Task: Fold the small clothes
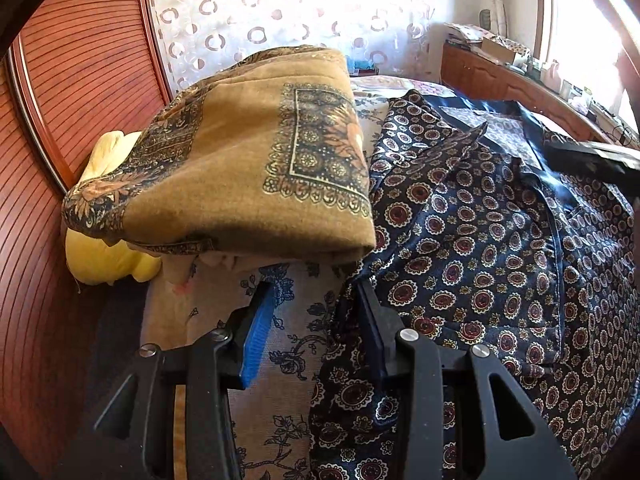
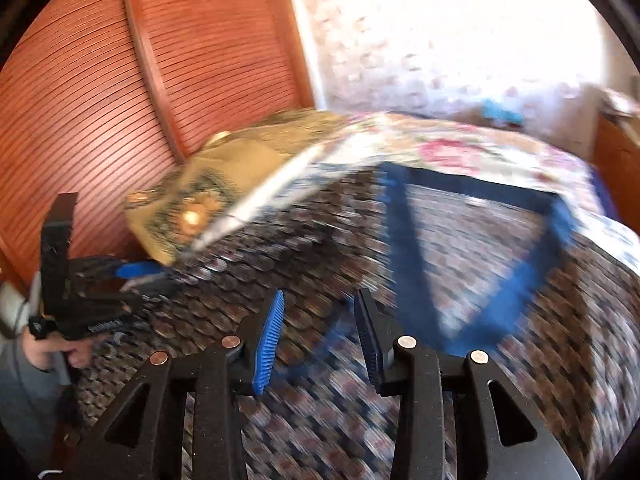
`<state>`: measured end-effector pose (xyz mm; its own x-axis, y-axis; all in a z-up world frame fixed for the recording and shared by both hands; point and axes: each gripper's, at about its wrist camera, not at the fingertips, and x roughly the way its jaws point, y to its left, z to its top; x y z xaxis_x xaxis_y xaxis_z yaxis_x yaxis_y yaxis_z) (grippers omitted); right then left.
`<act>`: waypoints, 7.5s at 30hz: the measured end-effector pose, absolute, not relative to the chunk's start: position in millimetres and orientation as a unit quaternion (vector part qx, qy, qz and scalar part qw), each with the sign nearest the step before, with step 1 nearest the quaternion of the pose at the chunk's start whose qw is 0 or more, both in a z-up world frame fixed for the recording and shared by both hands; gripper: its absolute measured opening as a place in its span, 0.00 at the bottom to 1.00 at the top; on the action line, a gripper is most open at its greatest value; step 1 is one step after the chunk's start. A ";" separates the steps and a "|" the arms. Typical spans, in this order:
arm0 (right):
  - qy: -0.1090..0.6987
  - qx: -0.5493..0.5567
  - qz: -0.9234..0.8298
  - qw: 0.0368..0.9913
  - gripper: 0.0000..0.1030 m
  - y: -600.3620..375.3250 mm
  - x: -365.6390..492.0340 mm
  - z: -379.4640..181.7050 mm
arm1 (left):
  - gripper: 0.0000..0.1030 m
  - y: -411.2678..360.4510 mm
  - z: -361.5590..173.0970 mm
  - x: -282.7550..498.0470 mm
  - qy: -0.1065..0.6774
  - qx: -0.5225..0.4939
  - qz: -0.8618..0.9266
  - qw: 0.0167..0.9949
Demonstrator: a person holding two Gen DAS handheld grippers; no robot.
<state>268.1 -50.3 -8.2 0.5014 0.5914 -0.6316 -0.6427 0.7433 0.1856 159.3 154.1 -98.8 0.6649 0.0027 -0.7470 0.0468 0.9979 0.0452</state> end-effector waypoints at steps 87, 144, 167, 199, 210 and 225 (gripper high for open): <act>0.441 0.195 0.101 0.870 0.61 -428.5 281.1 -101.2 | 0.77 45.0 -6.9 229.2 0.339 0.096 -0.136 0.926; 0.432 -0.039 0.184 0.882 0.39 -251.2 333.1 -63.3 | 0.91 -22.3 -94.7 213.0 0.429 0.094 -0.199 0.876; 0.392 -0.043 0.291 0.872 0.46 -200.0 369.6 -45.0 | 0.91 41.4 -32.8 209.3 0.361 0.054 -0.150 0.919; 0.423 -0.066 0.168 0.888 0.55 -251.9 452.6 -67.2 | 0.41 130.6 -27.3 295.2 0.390 0.077 -0.009 0.918; 0.426 -0.095 0.181 0.881 0.39 -240.5 448.6 -67.9 | 0.12 130.2 -28.9 297.8 0.393 0.084 -0.013 0.916; 0.321 -0.054 0.216 0.920 0.03 -256.9 365.9 -5.2 | 0.02 114.8 37.0 209.1 0.306 0.031 -0.089 0.947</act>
<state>365.9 -256.9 -5.2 0.6998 0.3637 -0.6148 -0.4329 0.9005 0.0399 209.1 114.8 37.0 0.7964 -0.1490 -0.5862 0.1873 0.9823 0.0049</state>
